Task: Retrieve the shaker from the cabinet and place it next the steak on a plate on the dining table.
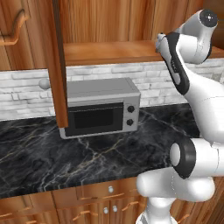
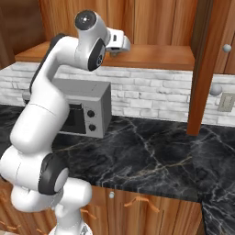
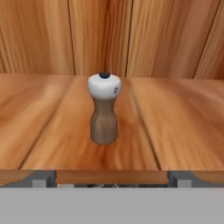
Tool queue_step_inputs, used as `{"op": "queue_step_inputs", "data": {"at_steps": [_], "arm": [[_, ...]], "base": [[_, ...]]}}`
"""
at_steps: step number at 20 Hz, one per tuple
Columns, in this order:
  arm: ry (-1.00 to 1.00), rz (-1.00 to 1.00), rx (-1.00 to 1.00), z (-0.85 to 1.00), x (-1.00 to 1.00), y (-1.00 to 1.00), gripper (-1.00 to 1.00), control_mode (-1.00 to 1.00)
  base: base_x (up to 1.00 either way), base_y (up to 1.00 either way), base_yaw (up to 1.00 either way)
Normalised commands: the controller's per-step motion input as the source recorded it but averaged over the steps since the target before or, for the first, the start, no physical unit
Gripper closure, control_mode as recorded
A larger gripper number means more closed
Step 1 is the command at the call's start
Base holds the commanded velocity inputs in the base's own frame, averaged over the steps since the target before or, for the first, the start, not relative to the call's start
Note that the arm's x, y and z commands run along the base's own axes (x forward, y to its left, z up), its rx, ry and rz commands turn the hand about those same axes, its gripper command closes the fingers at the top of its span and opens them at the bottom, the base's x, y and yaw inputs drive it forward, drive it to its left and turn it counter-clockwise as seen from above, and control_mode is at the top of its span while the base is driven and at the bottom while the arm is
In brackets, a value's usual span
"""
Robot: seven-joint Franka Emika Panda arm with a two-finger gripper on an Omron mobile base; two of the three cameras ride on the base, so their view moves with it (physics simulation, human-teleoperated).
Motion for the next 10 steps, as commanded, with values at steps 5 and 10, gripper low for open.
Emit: {"op": "queue_step_inputs", "data": {"at_steps": [5,10], "arm": [[0.00,0.00,0.00,0.00,0.55,0.00,-1.00,-1.00],[0.00,0.00,0.00,0.00,0.43,0.00,-1.00,-1.00]], "base": [[0.00,0.00,0.00],[0.00,0.00,0.00]]}}
